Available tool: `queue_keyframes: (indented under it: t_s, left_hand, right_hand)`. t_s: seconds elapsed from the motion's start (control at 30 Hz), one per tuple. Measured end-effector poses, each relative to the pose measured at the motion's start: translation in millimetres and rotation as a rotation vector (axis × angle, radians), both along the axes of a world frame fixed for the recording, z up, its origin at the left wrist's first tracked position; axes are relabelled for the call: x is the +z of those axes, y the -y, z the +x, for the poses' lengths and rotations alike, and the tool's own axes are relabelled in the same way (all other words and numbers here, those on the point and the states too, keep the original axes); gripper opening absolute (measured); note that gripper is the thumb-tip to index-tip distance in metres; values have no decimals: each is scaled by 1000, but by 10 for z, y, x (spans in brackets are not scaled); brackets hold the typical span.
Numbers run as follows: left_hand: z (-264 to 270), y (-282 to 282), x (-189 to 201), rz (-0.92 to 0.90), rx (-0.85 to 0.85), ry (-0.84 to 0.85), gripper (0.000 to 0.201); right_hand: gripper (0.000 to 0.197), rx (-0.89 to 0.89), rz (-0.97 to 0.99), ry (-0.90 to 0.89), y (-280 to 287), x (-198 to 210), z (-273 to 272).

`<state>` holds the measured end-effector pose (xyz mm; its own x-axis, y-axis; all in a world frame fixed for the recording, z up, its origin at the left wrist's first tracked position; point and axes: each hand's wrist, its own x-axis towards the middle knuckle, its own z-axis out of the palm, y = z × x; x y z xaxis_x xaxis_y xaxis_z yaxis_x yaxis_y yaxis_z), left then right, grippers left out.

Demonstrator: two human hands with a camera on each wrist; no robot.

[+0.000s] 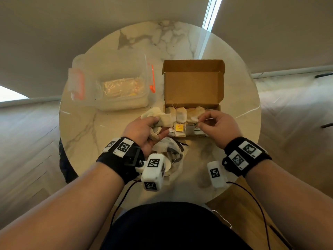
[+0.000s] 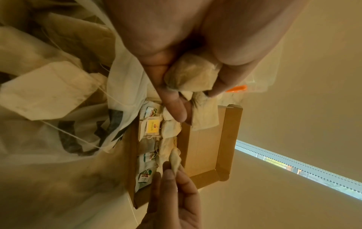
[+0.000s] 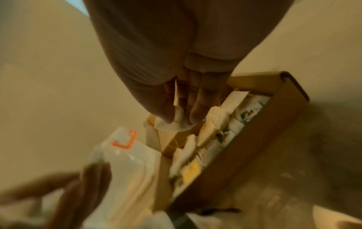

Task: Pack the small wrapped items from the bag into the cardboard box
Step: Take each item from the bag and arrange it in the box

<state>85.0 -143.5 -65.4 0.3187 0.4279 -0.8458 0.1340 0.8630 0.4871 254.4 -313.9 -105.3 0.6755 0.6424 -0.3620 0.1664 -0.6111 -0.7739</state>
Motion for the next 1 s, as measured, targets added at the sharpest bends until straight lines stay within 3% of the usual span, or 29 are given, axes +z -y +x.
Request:
queue_keyframes:
  t_s: [0.13,0.23,0.47,0.7,0.83,1.0]
  left_hand:
    - [-41,-22,-20,-4,7,-27,20]
    - [-61,-31,-39,-2,0,-33,20]
    - [-94,-61,-56,-23,6,-15,23]
    - [-64,-49,-35,-26,-45,14,25]
    - [12,-4,-34,13,-80,45,22]
    - [123,49,-22,48,-143,104,28]
  right_hand:
    - [4,330,-78,203,-44,-216,-45]
    - [8,463,-143,267,-67,-317,-67]
    - [26,493,-275,363,-124,-349,-96]
    - [29,562,-367,420,-173,-370,-100]
    - [31,485,-285,301,-240,-152,-82]
    - [24,113,106,-202,-312,348,-124]
